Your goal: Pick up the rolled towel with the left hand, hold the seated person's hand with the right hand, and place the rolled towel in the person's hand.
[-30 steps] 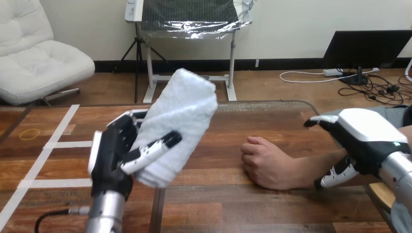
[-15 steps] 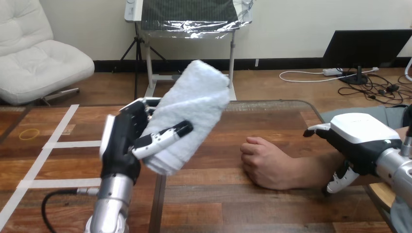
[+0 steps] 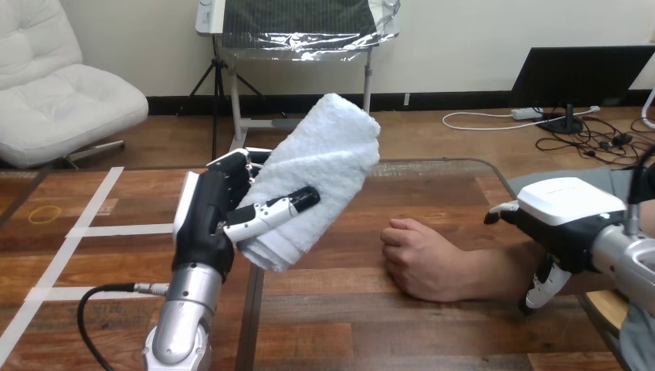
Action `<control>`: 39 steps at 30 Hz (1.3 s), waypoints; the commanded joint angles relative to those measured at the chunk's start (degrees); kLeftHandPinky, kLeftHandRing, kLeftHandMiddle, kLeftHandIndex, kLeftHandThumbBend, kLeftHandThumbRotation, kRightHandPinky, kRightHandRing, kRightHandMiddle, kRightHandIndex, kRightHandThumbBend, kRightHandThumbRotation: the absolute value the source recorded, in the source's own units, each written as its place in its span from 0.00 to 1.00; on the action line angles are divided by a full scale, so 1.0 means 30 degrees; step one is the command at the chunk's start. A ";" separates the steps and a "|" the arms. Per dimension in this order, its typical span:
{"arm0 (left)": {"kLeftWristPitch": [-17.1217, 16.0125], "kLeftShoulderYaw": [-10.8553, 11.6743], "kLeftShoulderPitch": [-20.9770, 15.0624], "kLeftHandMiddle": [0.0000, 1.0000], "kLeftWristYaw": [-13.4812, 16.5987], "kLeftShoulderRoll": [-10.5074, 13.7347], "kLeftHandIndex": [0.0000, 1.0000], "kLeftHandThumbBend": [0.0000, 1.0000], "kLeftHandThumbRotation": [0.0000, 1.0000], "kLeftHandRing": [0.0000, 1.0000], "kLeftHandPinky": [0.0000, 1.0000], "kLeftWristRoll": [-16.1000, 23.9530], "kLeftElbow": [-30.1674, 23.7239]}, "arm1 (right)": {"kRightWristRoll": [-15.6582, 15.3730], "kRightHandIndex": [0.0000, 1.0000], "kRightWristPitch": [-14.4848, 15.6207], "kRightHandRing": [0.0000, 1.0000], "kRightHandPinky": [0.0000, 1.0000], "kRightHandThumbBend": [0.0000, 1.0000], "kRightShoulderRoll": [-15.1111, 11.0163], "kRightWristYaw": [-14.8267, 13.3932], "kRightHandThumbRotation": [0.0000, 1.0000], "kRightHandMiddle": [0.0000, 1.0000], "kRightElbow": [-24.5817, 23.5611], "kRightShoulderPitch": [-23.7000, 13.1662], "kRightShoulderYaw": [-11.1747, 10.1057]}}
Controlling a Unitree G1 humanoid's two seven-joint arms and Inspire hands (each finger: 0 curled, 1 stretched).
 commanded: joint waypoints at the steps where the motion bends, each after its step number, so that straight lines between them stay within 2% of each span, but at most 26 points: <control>1: 0.0095 -0.0052 -0.1847 0.41 0.0135 0.0284 0.50 0.67 0.00 0.38 0.37 0.0231 0.0224 | -0.0556 0.89 -0.0138 0.92 0.90 0.83 -0.0465 0.0626 0.20 0.92 0.0475 -0.2075 0.0579; 8: 0.0223 -0.0027 -0.2092 0.42 0.0088 0.0305 0.50 0.67 0.00 0.38 0.37 0.0378 0.0545 | -0.0867 0.90 0.0088 0.93 0.91 0.81 -0.0273 0.1652 0.22 0.93 0.0954 -0.2686 0.1081; 32: 0.0090 -0.0053 -0.2533 0.41 -0.0009 0.0279 0.49 0.68 0.00 0.37 0.36 0.0483 0.1117 | -0.2083 0.85 0.0351 0.86 0.85 0.77 0.0244 0.2168 0.25 0.87 0.2330 -0.3668 0.2444; 39: 0.0160 -0.0073 -0.2488 0.40 -0.0036 0.0287 0.49 0.68 0.00 0.37 0.36 0.0528 0.1038 | -0.2095 0.82 0.0656 0.79 0.73 0.76 0.0485 0.2239 0.24 0.82 0.2536 -0.3679 0.2553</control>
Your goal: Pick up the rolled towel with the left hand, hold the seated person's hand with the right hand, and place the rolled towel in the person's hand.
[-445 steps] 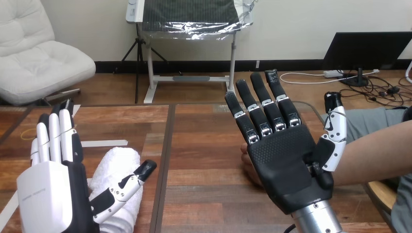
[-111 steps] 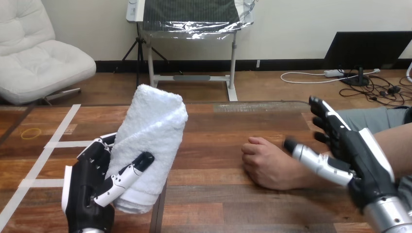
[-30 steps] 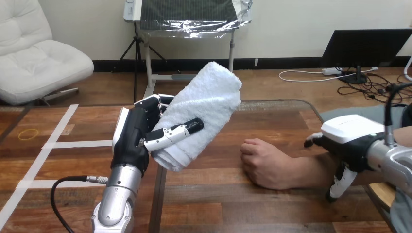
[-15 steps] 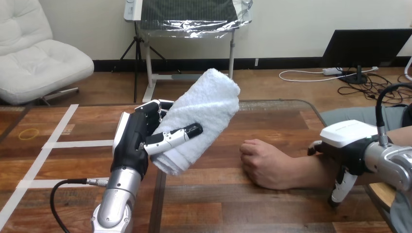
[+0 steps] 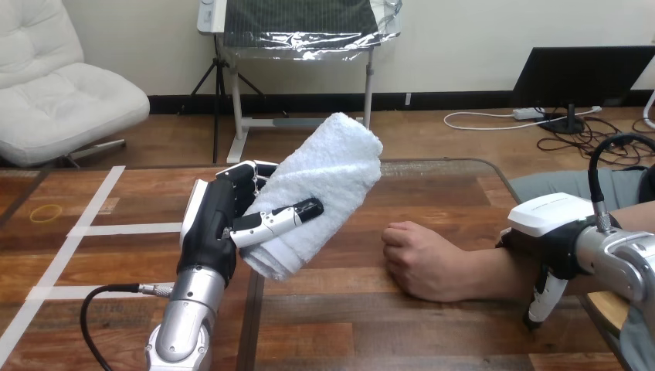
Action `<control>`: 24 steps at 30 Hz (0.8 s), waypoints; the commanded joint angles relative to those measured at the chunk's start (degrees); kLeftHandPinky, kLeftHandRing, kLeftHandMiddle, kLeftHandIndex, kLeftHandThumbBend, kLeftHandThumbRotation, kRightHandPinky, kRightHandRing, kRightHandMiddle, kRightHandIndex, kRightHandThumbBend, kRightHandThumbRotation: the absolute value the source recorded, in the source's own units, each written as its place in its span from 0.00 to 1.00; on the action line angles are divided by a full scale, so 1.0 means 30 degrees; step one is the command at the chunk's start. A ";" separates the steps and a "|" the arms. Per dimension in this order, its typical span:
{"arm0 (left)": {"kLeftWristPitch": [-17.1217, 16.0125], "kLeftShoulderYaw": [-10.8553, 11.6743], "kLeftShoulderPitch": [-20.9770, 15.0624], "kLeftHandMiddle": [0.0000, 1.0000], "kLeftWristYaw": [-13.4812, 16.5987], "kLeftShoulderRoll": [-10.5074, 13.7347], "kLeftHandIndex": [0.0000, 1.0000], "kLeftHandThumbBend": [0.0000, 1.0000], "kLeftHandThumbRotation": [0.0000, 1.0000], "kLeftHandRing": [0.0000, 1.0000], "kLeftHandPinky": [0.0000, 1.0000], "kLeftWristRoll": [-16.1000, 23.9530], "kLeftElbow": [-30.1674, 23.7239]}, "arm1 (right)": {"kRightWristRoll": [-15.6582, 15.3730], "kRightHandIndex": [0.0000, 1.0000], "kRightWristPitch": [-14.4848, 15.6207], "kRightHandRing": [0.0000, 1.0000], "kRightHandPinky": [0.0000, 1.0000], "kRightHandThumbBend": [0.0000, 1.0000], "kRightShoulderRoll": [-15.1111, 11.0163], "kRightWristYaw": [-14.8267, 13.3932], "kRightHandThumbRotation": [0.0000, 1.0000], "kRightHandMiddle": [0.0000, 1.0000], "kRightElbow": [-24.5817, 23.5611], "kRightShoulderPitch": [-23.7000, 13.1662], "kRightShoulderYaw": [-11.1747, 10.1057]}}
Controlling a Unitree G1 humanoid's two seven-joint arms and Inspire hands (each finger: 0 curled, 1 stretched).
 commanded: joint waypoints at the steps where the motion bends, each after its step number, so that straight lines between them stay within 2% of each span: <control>1: -0.0185 -0.0076 -0.1945 0.40 -0.0020 0.0119 0.49 0.68 0.00 0.37 0.36 -0.0050 -0.0396 | -0.0231 0.81 0.0457 0.77 0.70 0.76 0.0339 0.0083 0.24 0.80 0.0338 -0.1544 0.0164; 2: -0.0147 -0.0082 -0.1924 0.40 -0.0004 0.0115 0.49 0.68 0.00 0.37 0.36 -0.0036 -0.0444 | -0.0188 0.81 0.0506 0.76 0.68 0.76 0.0378 0.0136 0.24 0.79 0.0392 -0.1553 0.0190; 5: -0.0100 -0.0077 -0.1899 0.40 0.0001 0.0094 0.49 0.68 0.00 0.37 0.36 -0.0052 -0.0501 | -0.0103 0.80 0.0538 0.62 0.54 0.76 0.0410 0.0182 0.24 0.68 0.0549 -0.1598 0.0293; 6: -0.0099 -0.0069 -0.1891 0.40 -0.0016 0.0085 0.49 0.68 0.00 0.37 0.36 -0.0078 -0.0510 | -0.0090 0.78 0.0518 0.53 0.45 0.75 0.0401 0.0171 0.23 0.61 0.0601 -0.1616 0.0341; 8: -0.0076 -0.0072 -0.1879 0.40 -0.0001 0.0086 0.49 0.68 0.00 0.37 0.36 -0.0061 -0.0528 | -0.0104 0.77 0.0443 0.47 0.39 0.74 0.0383 0.0179 0.23 0.56 0.0754 -0.1679 0.0462; 15: -0.0006 -0.0091 -0.1804 0.40 0.0107 0.0119 0.49 0.67 0.00 0.37 0.35 0.0086 -0.0611 | 0.0097 0.67 0.0368 0.39 0.30 0.71 0.0479 -0.0128 0.21 0.50 0.1251 -0.1752 0.0531; 19: 0.0017 -0.0088 -0.1746 0.41 0.0108 0.0150 0.49 0.67 0.00 0.37 0.36 0.0152 -0.0671 | 0.0287 0.62 0.0400 0.37 0.29 0.70 0.0579 -0.0467 0.19 0.48 0.1454 -0.1713 0.0404; 24: -0.0064 -0.0025 -0.1716 0.41 0.0025 0.0149 0.49 0.66 0.00 0.38 0.36 0.0097 -0.0614 | 0.0544 0.56 0.0068 0.34 0.25 0.71 0.0494 -0.1493 0.16 0.44 0.1515 -0.1521 0.0205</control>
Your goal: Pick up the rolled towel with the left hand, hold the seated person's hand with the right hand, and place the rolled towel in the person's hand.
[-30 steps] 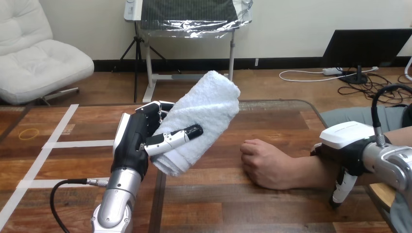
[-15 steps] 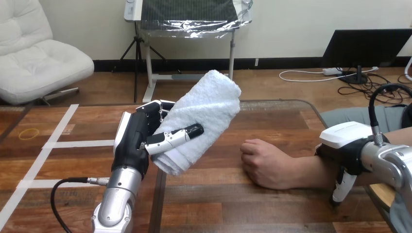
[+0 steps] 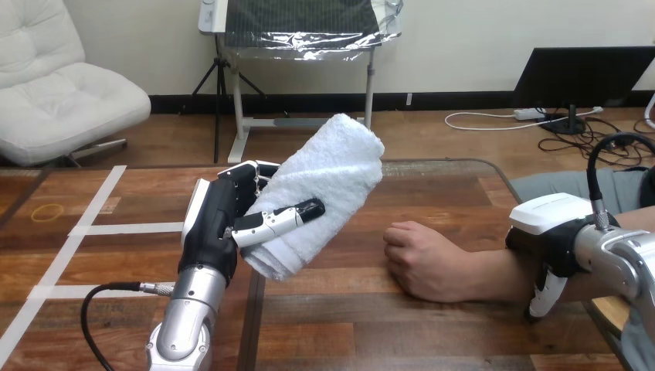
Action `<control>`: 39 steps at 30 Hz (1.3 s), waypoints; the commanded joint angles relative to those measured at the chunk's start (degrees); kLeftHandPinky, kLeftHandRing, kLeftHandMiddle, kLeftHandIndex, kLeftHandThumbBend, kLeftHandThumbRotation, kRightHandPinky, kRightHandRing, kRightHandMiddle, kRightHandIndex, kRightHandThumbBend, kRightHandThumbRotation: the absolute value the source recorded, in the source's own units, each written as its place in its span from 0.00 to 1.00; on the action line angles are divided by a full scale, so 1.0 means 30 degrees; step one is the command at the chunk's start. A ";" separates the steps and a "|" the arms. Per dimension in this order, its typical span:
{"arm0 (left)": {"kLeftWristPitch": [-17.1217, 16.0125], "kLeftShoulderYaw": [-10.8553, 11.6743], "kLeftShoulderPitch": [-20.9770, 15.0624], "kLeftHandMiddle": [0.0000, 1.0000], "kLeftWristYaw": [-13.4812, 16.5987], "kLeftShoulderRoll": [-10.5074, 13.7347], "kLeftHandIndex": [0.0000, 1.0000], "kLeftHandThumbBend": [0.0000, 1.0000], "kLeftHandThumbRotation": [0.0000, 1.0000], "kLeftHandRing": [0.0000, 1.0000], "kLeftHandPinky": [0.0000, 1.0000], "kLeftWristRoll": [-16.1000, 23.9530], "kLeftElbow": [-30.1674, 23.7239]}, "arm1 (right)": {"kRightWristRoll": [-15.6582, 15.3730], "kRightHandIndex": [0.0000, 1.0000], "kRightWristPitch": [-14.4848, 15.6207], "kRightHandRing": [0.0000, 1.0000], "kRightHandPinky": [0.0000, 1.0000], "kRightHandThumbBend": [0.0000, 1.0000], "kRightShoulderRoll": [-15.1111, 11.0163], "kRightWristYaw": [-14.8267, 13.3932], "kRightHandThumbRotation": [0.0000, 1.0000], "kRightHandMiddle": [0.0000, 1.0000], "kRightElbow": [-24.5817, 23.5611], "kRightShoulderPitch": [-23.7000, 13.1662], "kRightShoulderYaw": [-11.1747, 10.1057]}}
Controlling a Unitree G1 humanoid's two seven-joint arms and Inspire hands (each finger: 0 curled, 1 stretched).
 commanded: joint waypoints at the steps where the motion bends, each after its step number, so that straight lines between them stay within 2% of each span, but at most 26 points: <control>1: -0.0310 -0.0017 -0.1654 0.41 0.0018 0.0154 0.49 0.66 0.00 0.38 0.37 -0.0131 -0.0595 | 0.0355 0.55 -0.0178 0.33 0.25 0.71 0.0221 -0.0945 0.16 0.44 0.0214 -0.0916 -0.0264; 5: -0.0469 -0.0010 -0.1661 0.41 0.0002 0.0186 0.49 0.66 0.00 0.38 0.37 -0.0121 -0.0487 | 0.0535 0.53 -0.0500 0.33 0.24 0.72 0.0102 -0.2009 0.14 0.43 0.0210 -0.0715 -0.0470; 10: -0.0454 -0.0008 -0.1654 0.42 -0.0016 0.0203 0.49 0.66 0.00 0.38 0.37 -0.0123 -0.0474 | 0.0753 0.47 -0.0523 0.29 0.22 0.73 0.0061 -0.2677 0.11 0.40 0.0190 -0.0596 -0.0661; 17: -0.0481 -0.0020 -0.1648 0.42 -0.0055 0.0246 0.50 0.66 0.01 0.38 0.37 -0.0102 -0.0410 | 0.1318 0.41 -0.0764 0.25 0.18 0.73 -0.0024 -0.4176 0.04 0.35 0.0036 -0.0272 -0.1065; 30: -0.0354 -0.0008 -0.1706 0.42 -0.0021 0.0253 0.50 0.66 0.01 0.39 0.37 -0.0082 -0.0310 | 0.1898 0.34 -0.0583 0.17 0.10 0.68 -0.0102 -0.5397 0.00 0.27 -0.0571 0.0164 -0.1742; 39: -0.0272 0.0006 -0.1766 0.42 -0.0005 0.0309 0.50 0.66 0.01 0.39 0.37 -0.0047 -0.0181 | 0.2584 0.33 -0.0303 0.14 0.07 0.69 -0.0093 -0.5641 0.00 0.24 -0.1388 0.0521 -0.2532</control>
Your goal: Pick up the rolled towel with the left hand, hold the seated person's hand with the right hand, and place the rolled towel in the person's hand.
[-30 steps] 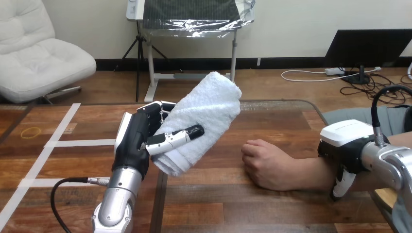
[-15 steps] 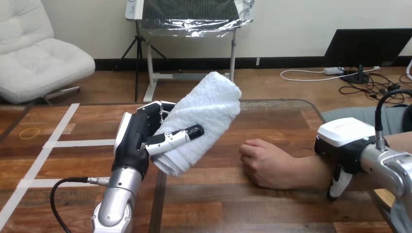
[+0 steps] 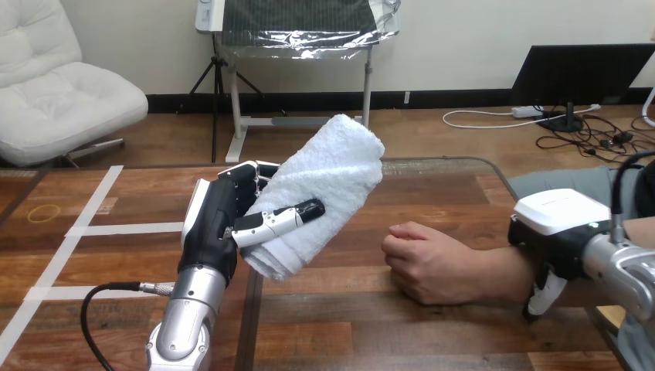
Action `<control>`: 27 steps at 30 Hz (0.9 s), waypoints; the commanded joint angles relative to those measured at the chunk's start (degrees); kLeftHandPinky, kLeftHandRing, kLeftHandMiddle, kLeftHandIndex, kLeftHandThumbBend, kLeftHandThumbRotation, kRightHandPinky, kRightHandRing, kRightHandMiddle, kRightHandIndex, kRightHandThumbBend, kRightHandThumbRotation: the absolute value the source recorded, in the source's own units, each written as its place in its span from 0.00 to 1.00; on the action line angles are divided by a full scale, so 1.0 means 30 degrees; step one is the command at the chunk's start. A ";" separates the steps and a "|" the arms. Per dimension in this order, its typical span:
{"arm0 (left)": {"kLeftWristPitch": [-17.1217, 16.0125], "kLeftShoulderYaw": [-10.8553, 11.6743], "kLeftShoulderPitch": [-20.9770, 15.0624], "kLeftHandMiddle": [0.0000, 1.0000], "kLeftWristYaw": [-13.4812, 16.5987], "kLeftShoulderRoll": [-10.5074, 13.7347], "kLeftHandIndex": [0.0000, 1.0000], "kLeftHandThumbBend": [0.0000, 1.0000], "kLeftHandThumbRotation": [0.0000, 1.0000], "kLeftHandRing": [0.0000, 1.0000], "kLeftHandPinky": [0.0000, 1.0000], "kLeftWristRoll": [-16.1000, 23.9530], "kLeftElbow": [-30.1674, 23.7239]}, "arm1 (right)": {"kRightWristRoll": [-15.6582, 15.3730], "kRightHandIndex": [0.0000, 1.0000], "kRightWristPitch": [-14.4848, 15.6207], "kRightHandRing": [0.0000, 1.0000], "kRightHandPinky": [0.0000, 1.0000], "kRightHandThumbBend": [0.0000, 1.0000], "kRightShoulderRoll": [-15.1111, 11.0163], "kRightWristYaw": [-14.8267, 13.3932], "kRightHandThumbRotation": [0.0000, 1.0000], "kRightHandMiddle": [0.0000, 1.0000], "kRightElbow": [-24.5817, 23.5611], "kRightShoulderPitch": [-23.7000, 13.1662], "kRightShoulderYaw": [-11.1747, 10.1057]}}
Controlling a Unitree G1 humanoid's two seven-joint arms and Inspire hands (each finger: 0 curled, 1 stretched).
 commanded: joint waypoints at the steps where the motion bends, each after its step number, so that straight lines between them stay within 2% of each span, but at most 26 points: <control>1: -0.0260 0.0003 -0.1771 0.42 0.0019 0.0283 0.50 0.66 0.01 0.39 0.37 -0.0055 -0.0181 | 0.0960 0.34 0.0256 0.14 0.07 0.69 0.0000 -0.1068 0.00 0.23 -0.1888 -0.0996 -0.1645; 10: -0.0232 0.0008 -0.1850 0.42 0.0081 0.0351 0.50 0.66 0.02 0.39 0.37 0.0029 -0.0015 | 0.1058 0.34 0.0733 0.15 0.08 0.68 -0.0205 -0.0763 0.00 0.24 -0.2958 -0.0870 -0.2102; 17: -0.0216 -0.0002 -0.1902 0.42 0.0001 0.0420 0.50 0.65 0.02 0.39 0.37 0.0024 0.0095 | 0.1259 0.30 0.0651 0.14 0.07 0.69 -0.0306 -0.1277 0.00 0.23 -0.3855 -0.0631 -0.2691; 25: -0.0157 0.0004 -0.2076 0.42 -0.0009 0.0442 0.50 0.66 0.02 0.39 0.37 -0.0006 0.0315 | 0.0993 0.27 0.0879 0.15 0.08 0.69 -0.0430 -0.0903 0.00 0.22 -0.4594 -0.0755 -0.2955; 27: -0.0172 -0.0015 -0.2125 0.42 -0.0036 0.0466 0.50 0.66 0.02 0.39 0.37 0.0008 0.0350 | 0.0995 0.27 0.0717 0.15 0.08 0.69 -0.0437 -0.1151 0.00 0.23 -0.4725 -0.0761 -0.3061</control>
